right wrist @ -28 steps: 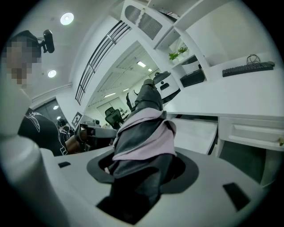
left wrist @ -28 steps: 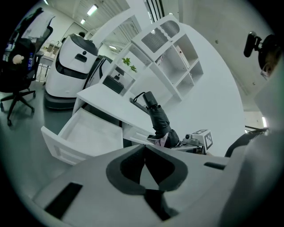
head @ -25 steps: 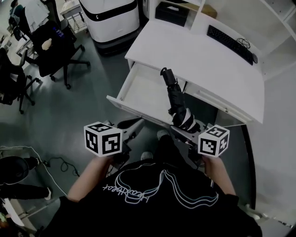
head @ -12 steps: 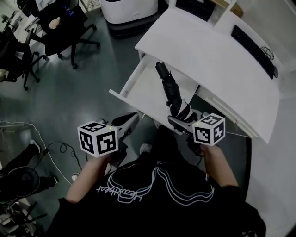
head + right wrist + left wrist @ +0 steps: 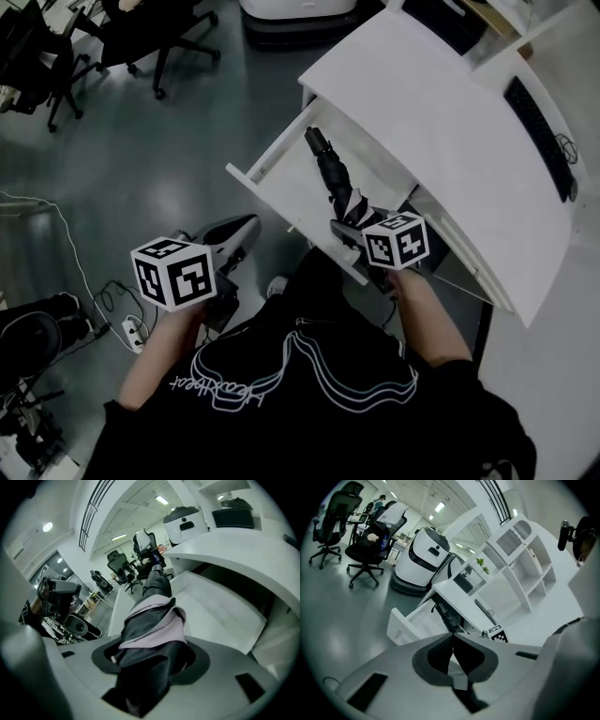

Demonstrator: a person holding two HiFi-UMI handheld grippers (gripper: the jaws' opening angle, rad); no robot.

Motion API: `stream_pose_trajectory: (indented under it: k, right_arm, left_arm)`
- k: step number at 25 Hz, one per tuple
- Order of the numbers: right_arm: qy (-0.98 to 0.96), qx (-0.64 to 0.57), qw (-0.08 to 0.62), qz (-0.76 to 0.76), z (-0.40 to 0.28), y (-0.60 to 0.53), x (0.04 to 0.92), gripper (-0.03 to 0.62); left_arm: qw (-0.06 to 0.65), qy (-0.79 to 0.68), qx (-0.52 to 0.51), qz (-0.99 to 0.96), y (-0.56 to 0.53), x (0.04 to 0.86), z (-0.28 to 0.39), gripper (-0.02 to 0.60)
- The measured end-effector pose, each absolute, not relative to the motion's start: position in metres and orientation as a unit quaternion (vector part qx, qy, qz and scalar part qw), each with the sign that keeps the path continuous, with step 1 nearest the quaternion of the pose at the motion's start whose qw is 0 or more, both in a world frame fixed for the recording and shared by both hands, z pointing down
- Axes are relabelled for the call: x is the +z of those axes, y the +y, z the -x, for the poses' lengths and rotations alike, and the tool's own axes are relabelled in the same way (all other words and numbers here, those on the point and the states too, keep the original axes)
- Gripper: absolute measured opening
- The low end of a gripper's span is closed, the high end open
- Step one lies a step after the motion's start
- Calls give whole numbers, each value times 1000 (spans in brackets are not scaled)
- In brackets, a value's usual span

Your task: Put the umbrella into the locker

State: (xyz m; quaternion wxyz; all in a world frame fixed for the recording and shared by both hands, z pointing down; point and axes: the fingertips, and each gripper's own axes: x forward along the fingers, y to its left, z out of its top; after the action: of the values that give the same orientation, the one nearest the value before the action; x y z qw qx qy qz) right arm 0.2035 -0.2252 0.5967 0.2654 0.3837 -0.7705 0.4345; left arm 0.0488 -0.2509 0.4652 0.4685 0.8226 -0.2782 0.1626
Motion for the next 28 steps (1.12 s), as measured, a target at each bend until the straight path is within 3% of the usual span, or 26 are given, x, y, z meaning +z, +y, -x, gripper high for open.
stream_pose_trajectory:
  k: [7, 28]
  right_arm:
    - [-747, 438, 341, -366, -200, -230, 647, 250]
    - [-713, 450, 422, -334, -189, -238, 727, 266]
  left_arm:
    - [483, -299, 137, -812, -258, 472, -34, 5]
    - [520, -327, 106, -782, -283, 486, -22, 5]
